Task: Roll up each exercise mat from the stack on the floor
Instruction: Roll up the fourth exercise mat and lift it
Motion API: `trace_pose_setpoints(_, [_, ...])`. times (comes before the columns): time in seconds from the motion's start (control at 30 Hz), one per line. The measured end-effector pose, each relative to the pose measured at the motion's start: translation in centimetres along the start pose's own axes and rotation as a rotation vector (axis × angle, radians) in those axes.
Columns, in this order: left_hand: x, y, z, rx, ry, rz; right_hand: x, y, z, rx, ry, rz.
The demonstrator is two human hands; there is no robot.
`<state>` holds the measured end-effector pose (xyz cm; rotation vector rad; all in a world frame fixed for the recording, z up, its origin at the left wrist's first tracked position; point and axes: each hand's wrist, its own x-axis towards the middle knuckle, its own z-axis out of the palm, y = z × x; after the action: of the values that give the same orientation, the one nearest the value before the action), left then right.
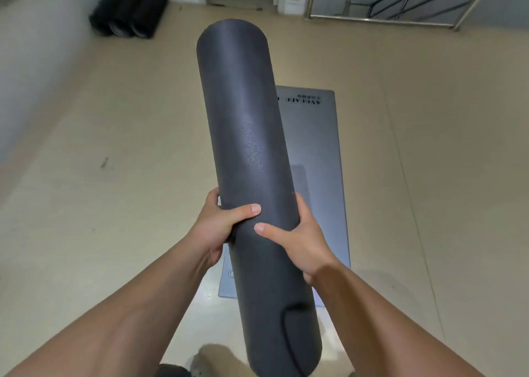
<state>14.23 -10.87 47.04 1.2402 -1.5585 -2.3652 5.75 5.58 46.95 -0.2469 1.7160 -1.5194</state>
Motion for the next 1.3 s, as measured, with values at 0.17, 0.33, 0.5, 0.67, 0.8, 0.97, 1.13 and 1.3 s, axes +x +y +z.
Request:
trace_pose_setpoints(0.17, [-11.4,15.7,-5.6,0.001,-0.012,0.091,-7.4,-15.6,9.8,0.051,-0.005,-0.083])
trace_pose_setpoints(0.33, [-16.9,26.3,-12.1,0.044,-0.007,0.179,-9.5,-24.4,19.0,0.111,-0.009,-0.160])
trace_pose_setpoints(0.5, [-16.9,32.7,-17.0,0.066,-0.005,0.245,-7.1,-29.1,25.1,0.170,-0.015,-0.202])
trace_pose_setpoints(0.67, [-12.1,37.7,-22.0,0.067,0.041,0.274,-0.2,-31.9,30.1,0.194,-0.053,-0.225])
trace_pose_setpoints(0.8, [-5.3,42.7,-26.0,0.033,0.094,0.269,8.9,-34.4,34.0,0.232,-0.091,-0.203])
trace_pose_setpoints(0.97, [5.2,52.6,-31.9,0.042,0.141,0.288,22.6,-40.5,39.8,0.266,-0.149,-0.204])
trace_pose_setpoints(1.13, [12.6,62.0,-39.7,0.039,0.194,0.310,33.2,-47.2,47.3,0.226,-0.192,-0.207])
trace_pose_setpoints(1.3, [19.5,69.4,-48.5,0.010,0.195,0.303,42.8,-52.3,55.5,0.151,-0.209,-0.213])
